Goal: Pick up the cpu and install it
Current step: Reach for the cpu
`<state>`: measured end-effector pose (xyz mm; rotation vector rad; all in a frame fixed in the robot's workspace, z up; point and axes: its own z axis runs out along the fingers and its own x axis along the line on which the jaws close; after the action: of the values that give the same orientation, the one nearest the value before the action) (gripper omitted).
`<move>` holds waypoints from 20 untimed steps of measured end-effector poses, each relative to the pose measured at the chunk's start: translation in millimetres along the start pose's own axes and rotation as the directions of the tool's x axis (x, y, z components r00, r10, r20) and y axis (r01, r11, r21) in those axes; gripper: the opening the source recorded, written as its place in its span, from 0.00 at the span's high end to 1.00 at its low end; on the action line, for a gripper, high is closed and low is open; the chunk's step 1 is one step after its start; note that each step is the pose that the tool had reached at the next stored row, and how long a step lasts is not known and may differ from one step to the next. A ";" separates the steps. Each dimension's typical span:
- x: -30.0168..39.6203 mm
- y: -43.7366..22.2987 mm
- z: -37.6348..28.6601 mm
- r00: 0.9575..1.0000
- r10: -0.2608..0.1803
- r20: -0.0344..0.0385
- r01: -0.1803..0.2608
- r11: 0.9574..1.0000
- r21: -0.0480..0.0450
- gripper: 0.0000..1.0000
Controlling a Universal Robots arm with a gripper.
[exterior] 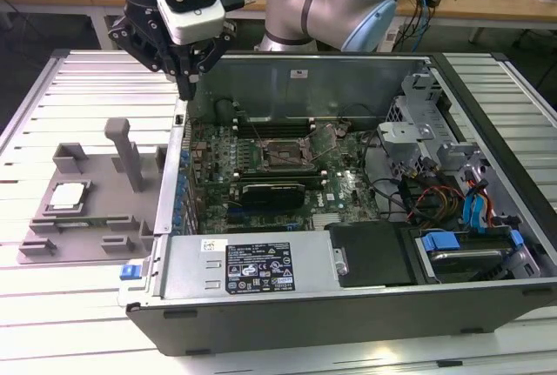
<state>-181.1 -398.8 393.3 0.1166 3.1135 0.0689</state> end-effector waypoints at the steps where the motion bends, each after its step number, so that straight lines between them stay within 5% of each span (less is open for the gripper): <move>1: 0.7 -0.1 0.0 1.000 0.000 0.000 0.000 1.000 0.000 0.89; 9: 11.3 -0.8 -0.3 1.000 0.000 0.000 0.000 1.000 0.000 0.89; 20: 34.5 -2.6 -0.9 1.000 0.000 0.000 0.000 1.000 0.000 0.89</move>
<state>-215.6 -398.8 393.3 0.1166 3.1130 0.0690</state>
